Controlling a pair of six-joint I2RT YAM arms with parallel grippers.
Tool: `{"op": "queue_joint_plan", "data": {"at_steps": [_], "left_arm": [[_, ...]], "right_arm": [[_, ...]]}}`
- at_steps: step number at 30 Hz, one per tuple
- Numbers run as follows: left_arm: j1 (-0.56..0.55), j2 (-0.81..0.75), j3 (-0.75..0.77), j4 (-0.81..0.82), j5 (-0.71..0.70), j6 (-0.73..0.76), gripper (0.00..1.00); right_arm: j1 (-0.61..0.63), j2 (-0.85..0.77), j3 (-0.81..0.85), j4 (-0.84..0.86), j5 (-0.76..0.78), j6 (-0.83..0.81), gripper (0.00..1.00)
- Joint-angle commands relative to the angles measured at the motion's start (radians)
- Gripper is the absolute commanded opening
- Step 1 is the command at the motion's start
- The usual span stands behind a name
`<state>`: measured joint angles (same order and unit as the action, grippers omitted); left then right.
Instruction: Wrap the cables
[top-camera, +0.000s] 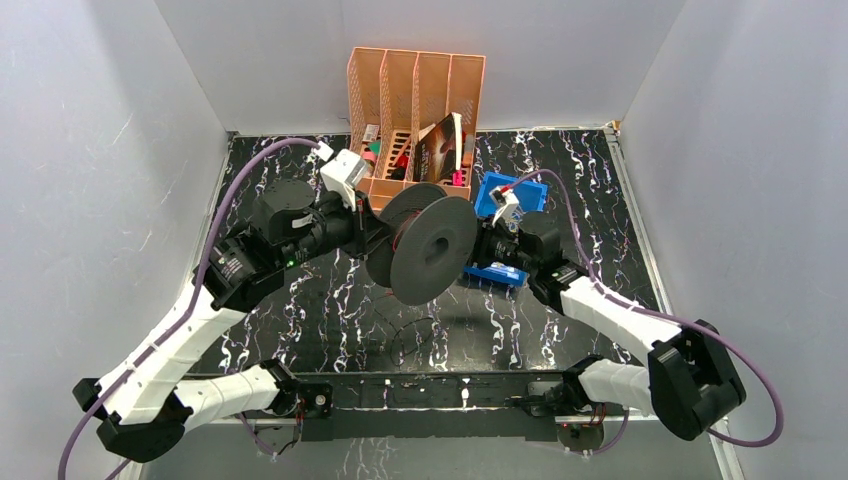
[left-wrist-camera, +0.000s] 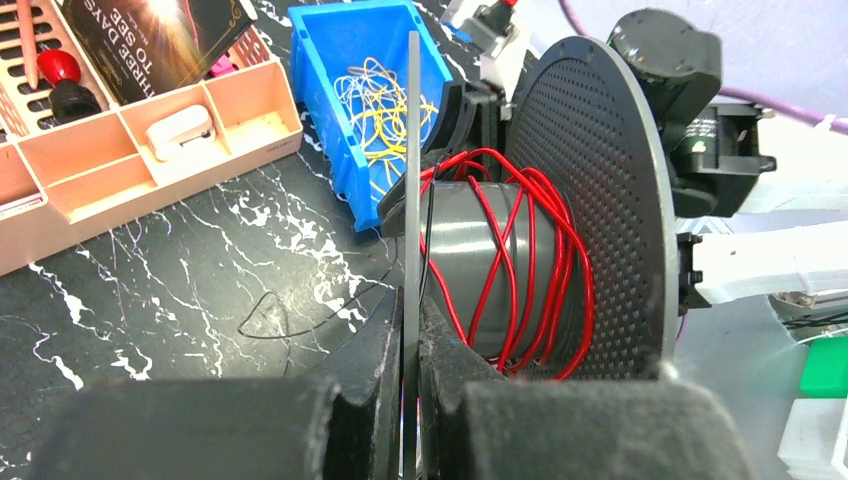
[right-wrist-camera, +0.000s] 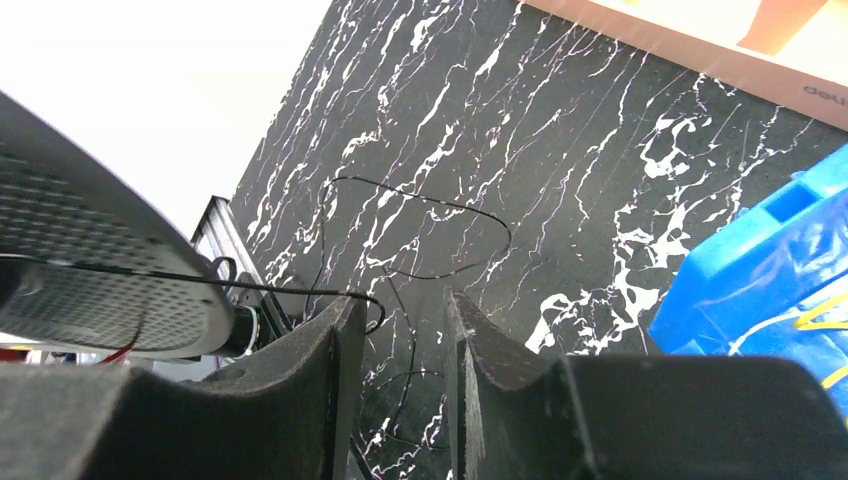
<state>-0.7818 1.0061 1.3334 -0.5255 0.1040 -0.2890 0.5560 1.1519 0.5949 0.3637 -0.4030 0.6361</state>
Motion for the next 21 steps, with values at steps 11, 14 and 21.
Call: {"op": "queue_joint_plan", "data": {"at_steps": [11, 14, 21], "left_arm": [[0.003, -0.049, 0.107, 0.083, -0.050, -0.079, 0.00], [0.003, -0.058, 0.106, 0.095, -0.080, -0.092, 0.00], [0.004, -0.084, 0.051, 0.148, -0.198, -0.144, 0.00]], "right_arm": [[0.113, 0.088, 0.006, 0.300, 0.111, 0.047, 0.36], [0.133, 0.106, -0.010, 0.338, 0.121, 0.059, 0.35], [0.168, 0.117, -0.096, 0.437, 0.134, 0.083, 0.22]]}}
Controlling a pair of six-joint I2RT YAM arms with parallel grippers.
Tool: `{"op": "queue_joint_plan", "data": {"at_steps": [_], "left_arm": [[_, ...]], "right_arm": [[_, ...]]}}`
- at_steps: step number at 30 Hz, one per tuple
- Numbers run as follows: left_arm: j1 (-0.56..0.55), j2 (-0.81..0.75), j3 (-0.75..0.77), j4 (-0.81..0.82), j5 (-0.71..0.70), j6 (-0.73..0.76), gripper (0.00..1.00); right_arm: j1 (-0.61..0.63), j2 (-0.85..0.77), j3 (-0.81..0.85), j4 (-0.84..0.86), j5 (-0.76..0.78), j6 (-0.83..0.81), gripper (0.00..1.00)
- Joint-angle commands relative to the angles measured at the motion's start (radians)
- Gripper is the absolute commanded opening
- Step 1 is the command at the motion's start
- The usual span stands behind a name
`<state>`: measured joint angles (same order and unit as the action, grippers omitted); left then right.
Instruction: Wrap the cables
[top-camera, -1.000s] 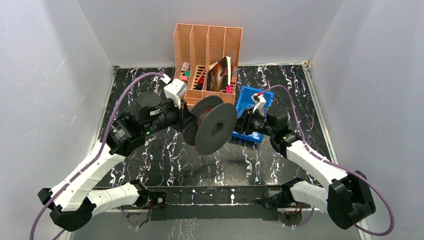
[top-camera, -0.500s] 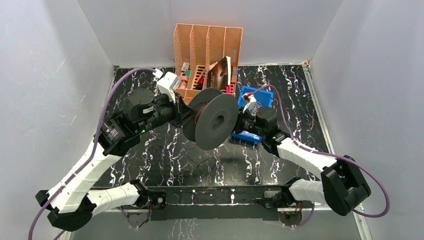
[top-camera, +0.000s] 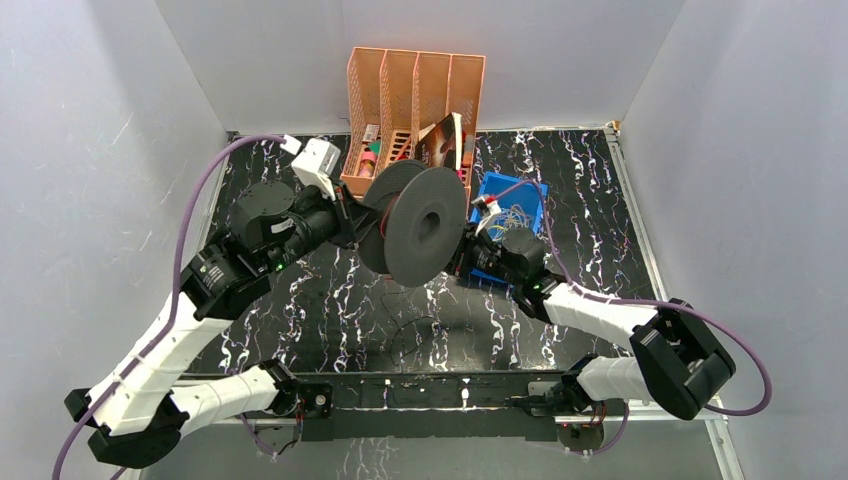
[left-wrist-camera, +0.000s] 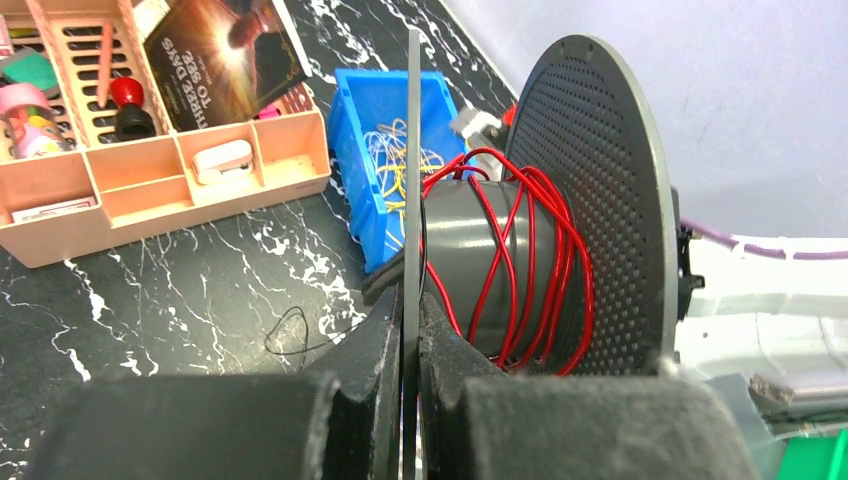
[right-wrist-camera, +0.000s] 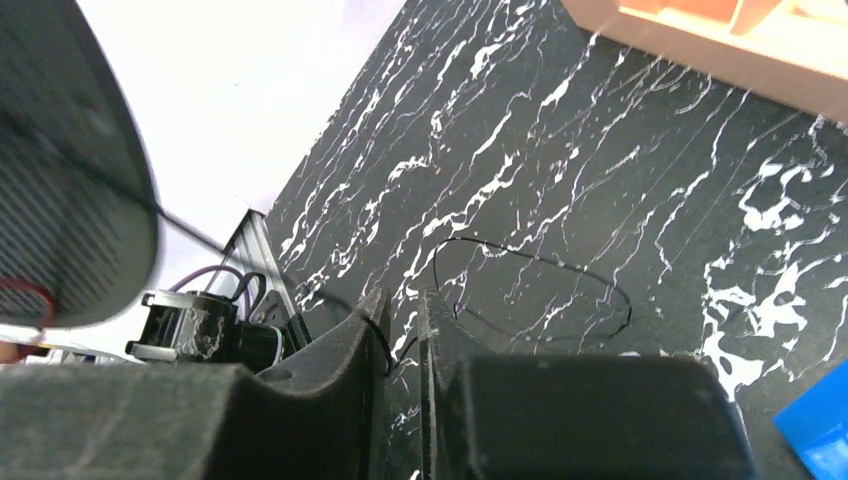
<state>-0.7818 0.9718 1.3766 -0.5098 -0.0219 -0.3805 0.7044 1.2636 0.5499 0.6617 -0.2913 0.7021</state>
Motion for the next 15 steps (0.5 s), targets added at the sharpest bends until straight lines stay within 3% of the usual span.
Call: {"op": "queue_joint_plan", "data": {"at_steps": [1, 7, 15], "left_arm": [[0.003, -0.053, 0.003, 0.140, -0.087, -0.056, 0.00], [0.003, -0.054, -0.029, 0.185, -0.144, -0.067, 0.00], [0.003, -0.021, -0.059, 0.225, -0.215, -0.059, 0.00]], "right_arm": [[0.026, 0.000, -0.066, 0.158, 0.023, 0.018, 0.18], [0.068, -0.061, -0.167, 0.221, 0.046, 0.024, 0.07], [0.176, -0.174, -0.277, 0.233, 0.063, 0.007, 0.07]]}}
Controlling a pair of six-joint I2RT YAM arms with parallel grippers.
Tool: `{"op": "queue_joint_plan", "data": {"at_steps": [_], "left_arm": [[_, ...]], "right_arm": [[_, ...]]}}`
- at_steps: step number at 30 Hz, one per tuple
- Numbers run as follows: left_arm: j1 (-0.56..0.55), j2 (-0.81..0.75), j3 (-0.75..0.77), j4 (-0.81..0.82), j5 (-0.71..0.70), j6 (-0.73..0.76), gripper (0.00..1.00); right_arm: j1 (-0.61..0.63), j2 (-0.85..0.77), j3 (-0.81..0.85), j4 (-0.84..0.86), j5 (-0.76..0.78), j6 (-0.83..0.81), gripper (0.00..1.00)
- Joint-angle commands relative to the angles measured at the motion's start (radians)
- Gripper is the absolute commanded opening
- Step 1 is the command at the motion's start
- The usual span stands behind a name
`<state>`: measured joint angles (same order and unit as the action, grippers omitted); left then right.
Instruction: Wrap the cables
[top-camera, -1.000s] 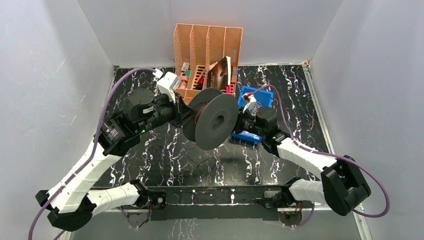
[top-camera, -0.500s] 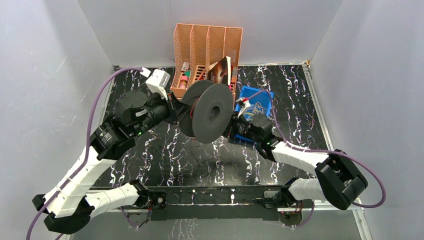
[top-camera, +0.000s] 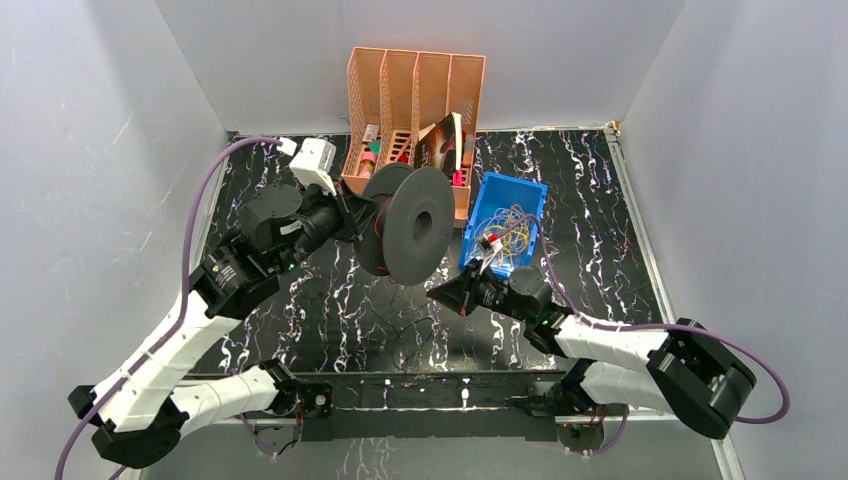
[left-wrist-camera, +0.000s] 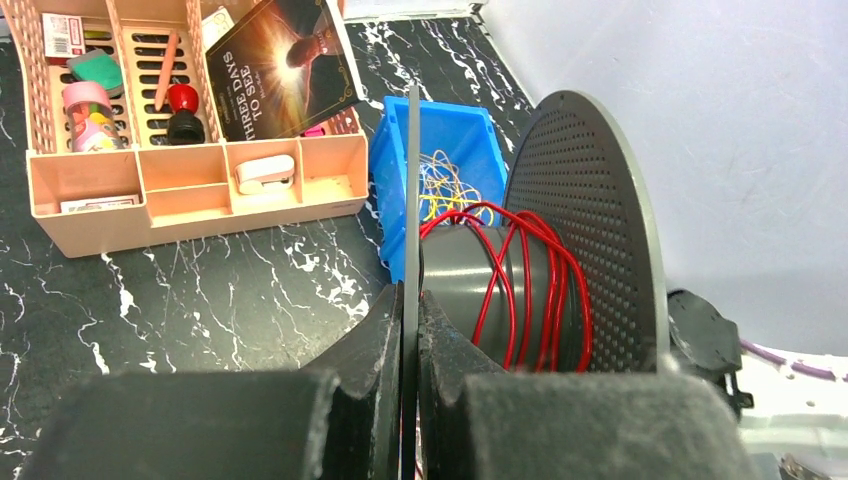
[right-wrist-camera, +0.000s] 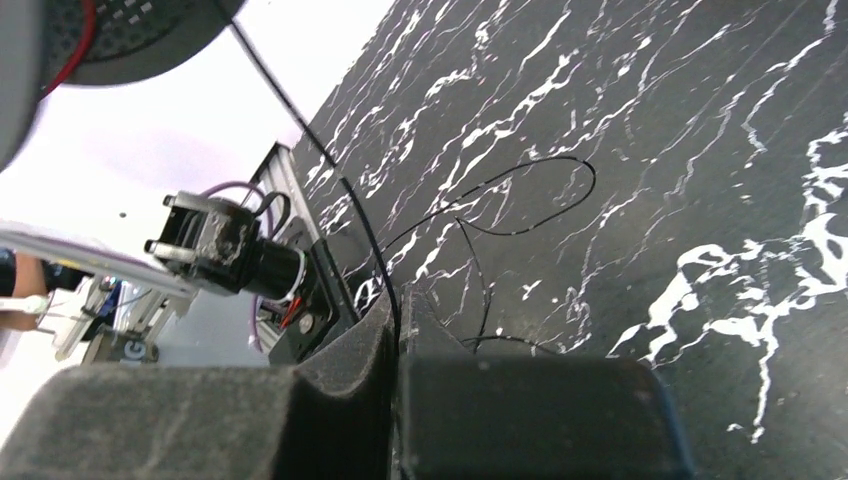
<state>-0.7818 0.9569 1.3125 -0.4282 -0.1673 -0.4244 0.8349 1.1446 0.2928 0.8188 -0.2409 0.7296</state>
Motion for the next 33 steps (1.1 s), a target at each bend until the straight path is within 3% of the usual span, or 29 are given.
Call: {"op": "queue_joint_plan", "data": {"at_steps": [1, 10, 20, 24, 33], "left_arm": [[0.003, -0.002, 0.002, 0.146, -0.084, -0.013, 0.00], [0.003, 0.023, -0.028, 0.178, -0.116, 0.009, 0.00], [0.005, 0.009, -0.074, 0.198, -0.144, 0.015, 0.00], [0.003, -0.002, -0.066, 0.196, -0.151, 0.018, 0.00], [0.004, -0.021, -0.054, 0.193, -0.159, 0.024, 0.00]], "right_arm": [[0.061, -0.068, -0.024, 0.075, 0.009, -0.023, 0.07], [0.187, -0.145, 0.034, -0.004, -0.009, -0.071, 0.17], [0.262, -0.072, 0.149, 0.036, 0.018, -0.081, 0.27], [0.280, -0.081, 0.158, -0.036, 0.131, -0.093, 0.37], [0.281, -0.139, 0.105, -0.151, 0.440, -0.076, 0.48]]}}
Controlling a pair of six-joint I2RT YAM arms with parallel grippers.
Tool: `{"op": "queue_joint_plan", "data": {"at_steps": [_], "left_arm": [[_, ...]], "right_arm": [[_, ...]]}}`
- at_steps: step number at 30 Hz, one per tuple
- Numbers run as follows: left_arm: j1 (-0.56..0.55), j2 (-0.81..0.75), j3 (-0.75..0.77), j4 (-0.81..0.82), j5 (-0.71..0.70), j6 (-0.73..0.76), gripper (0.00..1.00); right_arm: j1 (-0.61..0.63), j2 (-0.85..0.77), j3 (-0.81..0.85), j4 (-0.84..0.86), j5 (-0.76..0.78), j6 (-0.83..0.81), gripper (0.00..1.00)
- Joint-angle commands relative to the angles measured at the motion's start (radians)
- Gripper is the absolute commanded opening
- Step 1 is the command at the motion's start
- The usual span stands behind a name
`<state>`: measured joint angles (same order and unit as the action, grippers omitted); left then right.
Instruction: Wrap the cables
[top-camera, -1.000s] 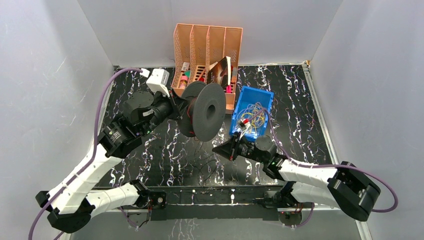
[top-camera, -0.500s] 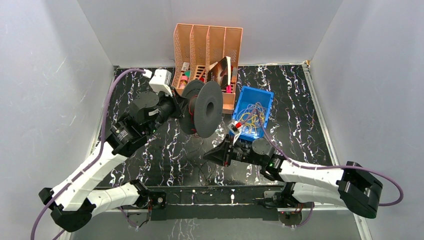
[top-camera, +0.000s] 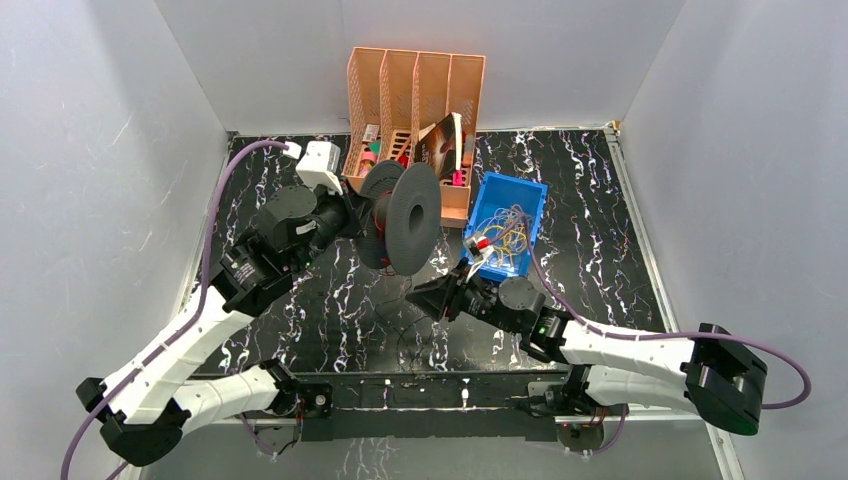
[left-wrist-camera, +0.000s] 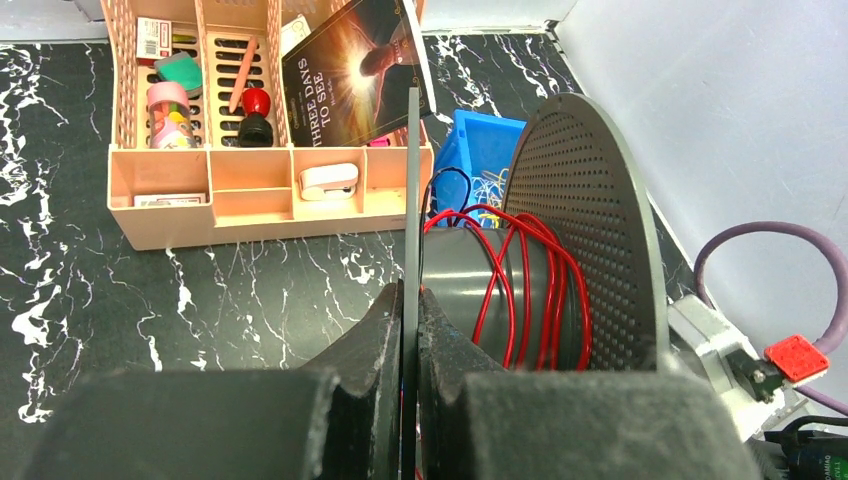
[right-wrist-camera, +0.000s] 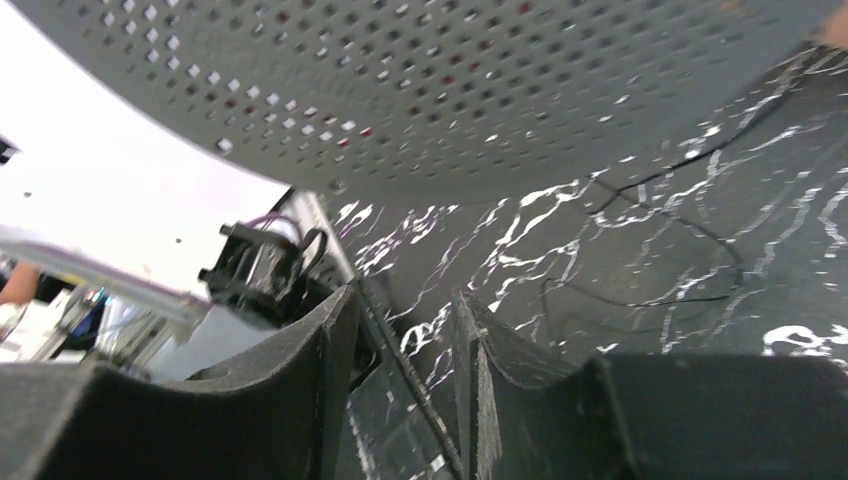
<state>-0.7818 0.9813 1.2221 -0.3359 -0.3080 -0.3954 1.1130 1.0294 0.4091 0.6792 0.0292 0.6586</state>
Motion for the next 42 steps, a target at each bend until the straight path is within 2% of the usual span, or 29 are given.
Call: {"op": "queue_joint_plan", "data": {"at_steps": [1, 8, 15, 19, 24, 30, 34, 38, 42], "left_arm": [[0.004, -0.047, 0.036, 0.103, -0.020, -0.005, 0.00], [0.003, -0.054, 0.032, 0.103, -0.019, 0.003, 0.00], [0.004, -0.060, 0.022, 0.122, -0.025, -0.023, 0.00], [0.005, -0.058, 0.018, 0.126, -0.038, -0.049, 0.00], [0.003, -0.065, 0.014, 0.128, -0.045, -0.067, 0.00], [0.004, -0.071, 0.017, 0.130, -0.039, -0.071, 0.00], [0.003, -0.074, 0.013, 0.130, -0.037, -0.071, 0.00], [0.004, -0.076, 0.010, 0.129, -0.041, -0.069, 0.00], [0.004, -0.080, 0.008, 0.131, -0.043, -0.069, 0.00]], "right_arm": [[0.004, -0.020, -0.011, -0.012, 0.179, -0.013, 0.49], [0.004, 0.007, -0.001, -0.034, 0.234, -0.042, 0.55], [0.004, 0.077, -0.016, 0.071, 0.236, -0.022, 0.61], [0.004, 0.158, -0.026, 0.213, 0.215, -0.076, 0.64], [0.004, 0.306, -0.052, 0.537, 0.202, -0.188, 0.70], [0.004, 0.501, -0.021, 0.773, 0.239, -0.251, 0.71], [0.004, 0.598, 0.012, 0.876, 0.295, -0.258, 0.70], [0.004, 0.692, 0.023, 1.074, 0.309, -0.263, 0.68], [0.004, 0.749, 0.071, 1.087, 0.323, -0.269, 0.67]]}}
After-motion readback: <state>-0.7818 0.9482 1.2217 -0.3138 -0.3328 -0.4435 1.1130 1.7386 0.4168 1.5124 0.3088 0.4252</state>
